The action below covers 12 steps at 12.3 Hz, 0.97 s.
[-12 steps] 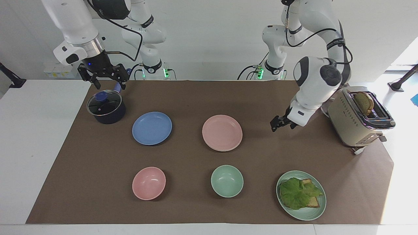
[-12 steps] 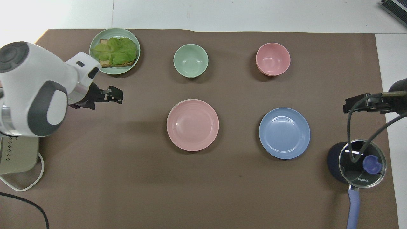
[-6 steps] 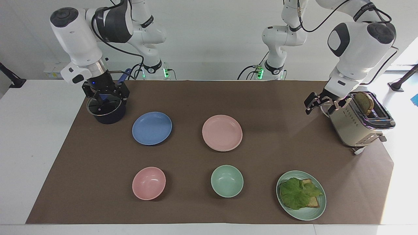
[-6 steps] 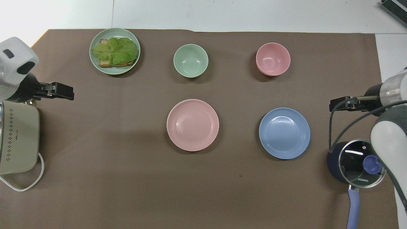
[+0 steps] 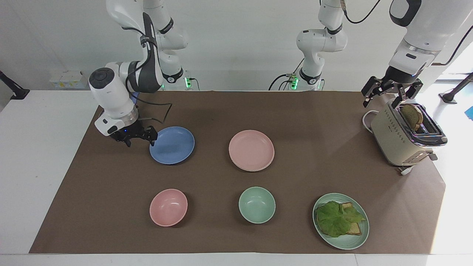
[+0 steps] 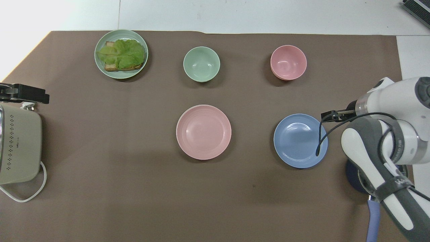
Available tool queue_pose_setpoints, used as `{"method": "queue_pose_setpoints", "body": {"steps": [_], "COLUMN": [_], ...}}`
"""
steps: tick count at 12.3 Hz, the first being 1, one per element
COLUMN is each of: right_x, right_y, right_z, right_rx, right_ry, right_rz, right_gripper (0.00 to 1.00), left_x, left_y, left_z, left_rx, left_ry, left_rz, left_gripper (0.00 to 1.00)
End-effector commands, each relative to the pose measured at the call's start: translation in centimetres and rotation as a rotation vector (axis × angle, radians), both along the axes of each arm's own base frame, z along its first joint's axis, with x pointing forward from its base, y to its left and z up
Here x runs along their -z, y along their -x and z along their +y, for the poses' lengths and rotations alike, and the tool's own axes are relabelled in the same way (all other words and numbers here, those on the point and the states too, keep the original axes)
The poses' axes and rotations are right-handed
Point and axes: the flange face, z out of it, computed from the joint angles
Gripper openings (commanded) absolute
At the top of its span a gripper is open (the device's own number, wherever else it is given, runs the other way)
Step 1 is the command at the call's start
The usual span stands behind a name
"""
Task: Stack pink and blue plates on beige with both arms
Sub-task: 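Reach the right gripper to the rim of the blue plate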
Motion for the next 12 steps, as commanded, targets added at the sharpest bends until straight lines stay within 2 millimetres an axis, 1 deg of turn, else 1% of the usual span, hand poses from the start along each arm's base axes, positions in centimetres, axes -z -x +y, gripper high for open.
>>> {"method": "queue_pose_setpoints", "body": {"steps": [1, 2, 4, 5, 6, 7, 8, 9, 10, 11, 12], "right_x": [3.3, 4.3, 5.2, 5.3, 5.5, 5.8, 6.3, 6.2, 6.3, 6.3, 6.2], "right_y": [1.5, 2.1, 2.8, 3.1, 3.4, 3.6, 4.0, 4.1, 4.1, 4.2, 4.1], "right_z": [-0.4, -0.3, -0.4, -0.4, -0.2, -0.3, -0.3, -0.2, -0.2, -0.1, 0.0], "right_rx": [-0.023, -0.039, -0.071, -0.071, -0.074, -0.072, -0.071, -0.069, -0.060, -0.058, -0.059], "right_ry": [-0.015, -0.014, -0.015, -0.015, -0.016, -0.017, -0.018, -0.023, -0.034, -0.039, -0.040], "right_rz": [-0.006, -0.006, 0.010, 0.015, 0.019, 0.028, 0.039, 0.040, 0.046, 0.048, 0.048], "right_gripper": [1.00, 0.94, 0.59, 0.44, 0.31, 0.22, 0.19, 0.13, 0.04, 0.00, 0.00], "left_x": [0.0, 0.0, 0.0, 0.0, 0.0, 0.0, 0.0, 0.0, 0.0, 0.0, 0.0], "left_y": [0.3, 0.3, 0.3, 0.3, 0.3, 0.3, 0.3, 0.3, 0.3, 0.3, 0.3], "left_z": [0.4, 0.3, 0.4, 0.4, 0.4, 0.4, 0.4, 0.4, 0.3, 0.4, 0.4], "left_rx": [0.010, 0.010, 0.010, 0.010, 0.010, 0.010, 0.010, 0.010, 0.010, 0.010, 0.010], "left_ry": [-0.018, -0.017, -0.018, -0.018, -0.018, -0.018, -0.018, -0.018, -0.017, -0.018, -0.018], "left_rz": [0.013, 0.013, 0.013, 0.013, 0.013, 0.013, 0.013, 0.013, 0.013, 0.013, 0.013], "left_gripper": [1.00, 1.00, 1.00, 1.00, 1.00, 1.00, 1.00, 1.00, 1.00, 1.00, 1.00]}}
